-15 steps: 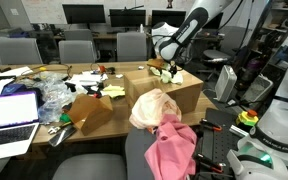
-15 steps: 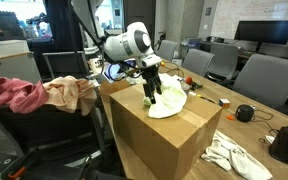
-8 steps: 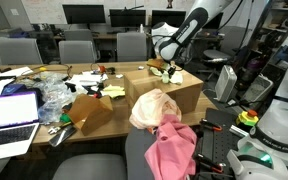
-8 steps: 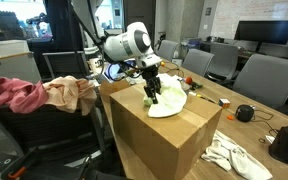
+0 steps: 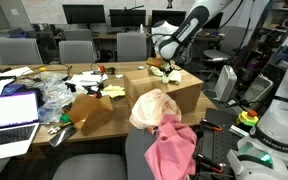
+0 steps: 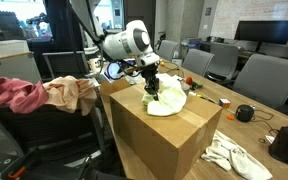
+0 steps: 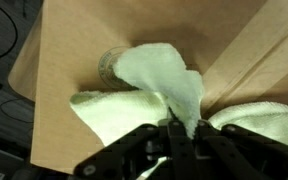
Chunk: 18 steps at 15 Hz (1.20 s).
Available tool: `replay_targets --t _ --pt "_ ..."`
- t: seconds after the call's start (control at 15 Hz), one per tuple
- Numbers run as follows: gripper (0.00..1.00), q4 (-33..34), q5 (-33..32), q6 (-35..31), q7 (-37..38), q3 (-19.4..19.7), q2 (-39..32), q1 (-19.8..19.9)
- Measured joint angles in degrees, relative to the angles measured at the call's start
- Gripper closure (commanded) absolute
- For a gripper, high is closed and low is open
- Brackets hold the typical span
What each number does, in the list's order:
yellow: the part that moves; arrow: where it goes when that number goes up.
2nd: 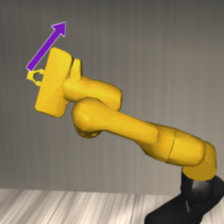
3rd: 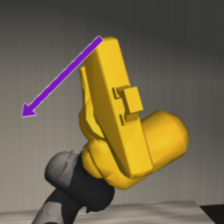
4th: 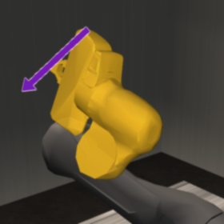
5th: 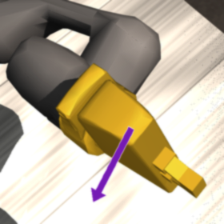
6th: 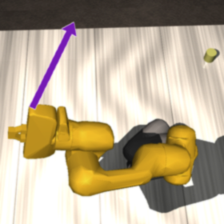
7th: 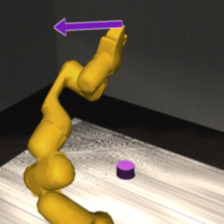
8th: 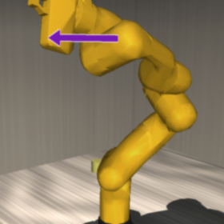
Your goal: Get the three objects from the cardboard box then put them on the headrest of the grey chair
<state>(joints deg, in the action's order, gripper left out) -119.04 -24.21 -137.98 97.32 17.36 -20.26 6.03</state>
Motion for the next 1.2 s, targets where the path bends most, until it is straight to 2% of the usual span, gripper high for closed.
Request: replay_targets --t 0.27,0.6,0.93,1.2 --pt "0.99 -2.7 -0.2 -0.8 0.6 0.0 4.1 -1.1" --pt "0.99 -11.7 -1.8 -1.7 3.8 -0.8 14.8 -2.3" --pt "0.99 -19.3 -1.6 0.1 4.3 -5.0 27.8 -1.7" --pt "0.99 -22.4 1.1 3.6 4.2 -9.5 36.3 -0.7"
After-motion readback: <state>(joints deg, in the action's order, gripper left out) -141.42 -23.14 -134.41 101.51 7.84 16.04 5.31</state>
